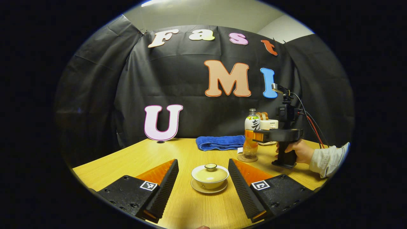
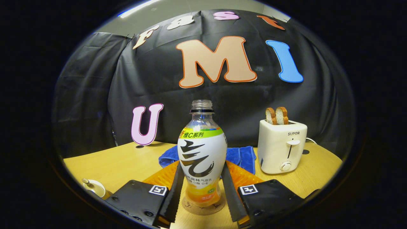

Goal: Open the teacup lid with one hand, grasp the water bottle and pour water into the teacup with the other hand; after pouring, place the water bottle on the coaster and then close the teacup lid.

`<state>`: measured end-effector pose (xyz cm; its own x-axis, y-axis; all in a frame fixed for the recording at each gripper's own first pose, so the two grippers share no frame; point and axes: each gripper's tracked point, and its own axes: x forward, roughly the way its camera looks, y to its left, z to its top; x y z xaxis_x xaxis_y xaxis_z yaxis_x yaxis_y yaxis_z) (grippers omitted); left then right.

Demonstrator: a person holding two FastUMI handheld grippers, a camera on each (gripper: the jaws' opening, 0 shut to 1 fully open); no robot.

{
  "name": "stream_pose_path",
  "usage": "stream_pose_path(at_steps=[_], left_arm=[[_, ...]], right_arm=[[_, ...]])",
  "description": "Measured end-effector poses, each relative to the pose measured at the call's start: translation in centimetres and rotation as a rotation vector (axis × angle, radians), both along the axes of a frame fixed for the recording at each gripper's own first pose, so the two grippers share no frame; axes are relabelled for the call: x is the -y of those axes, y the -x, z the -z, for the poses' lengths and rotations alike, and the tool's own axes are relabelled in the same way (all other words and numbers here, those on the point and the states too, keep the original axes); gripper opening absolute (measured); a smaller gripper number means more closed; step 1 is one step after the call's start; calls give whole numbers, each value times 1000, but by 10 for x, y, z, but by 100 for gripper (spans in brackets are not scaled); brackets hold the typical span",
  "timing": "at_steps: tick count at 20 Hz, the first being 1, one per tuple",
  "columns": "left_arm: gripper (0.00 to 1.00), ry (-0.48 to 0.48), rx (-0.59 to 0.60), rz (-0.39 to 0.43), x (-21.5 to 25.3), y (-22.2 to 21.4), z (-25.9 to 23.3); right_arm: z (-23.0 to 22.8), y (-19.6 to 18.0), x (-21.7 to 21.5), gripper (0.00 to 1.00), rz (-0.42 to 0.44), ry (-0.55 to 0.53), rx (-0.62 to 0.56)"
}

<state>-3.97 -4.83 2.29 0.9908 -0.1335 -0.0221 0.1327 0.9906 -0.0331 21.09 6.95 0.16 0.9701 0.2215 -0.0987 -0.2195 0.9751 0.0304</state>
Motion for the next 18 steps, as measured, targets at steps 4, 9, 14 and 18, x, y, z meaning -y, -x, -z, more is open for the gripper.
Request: stream_pose_path(at_steps=[4,9,14,18], left_arm=[[91,4,-3,3,1,-2,1],[91,15,-13,2,2,-4,4],[91,28,-15,1,3,-3,6],[91,28,-10,-4,2,-1,4]], right_arm=[[3,0,-7,68,-8,8,-13],[4,3,-11,69,-14,40,3],[4,11,-11,76,-16,61,9],[8,13,-10,79,-18,38,-16]])
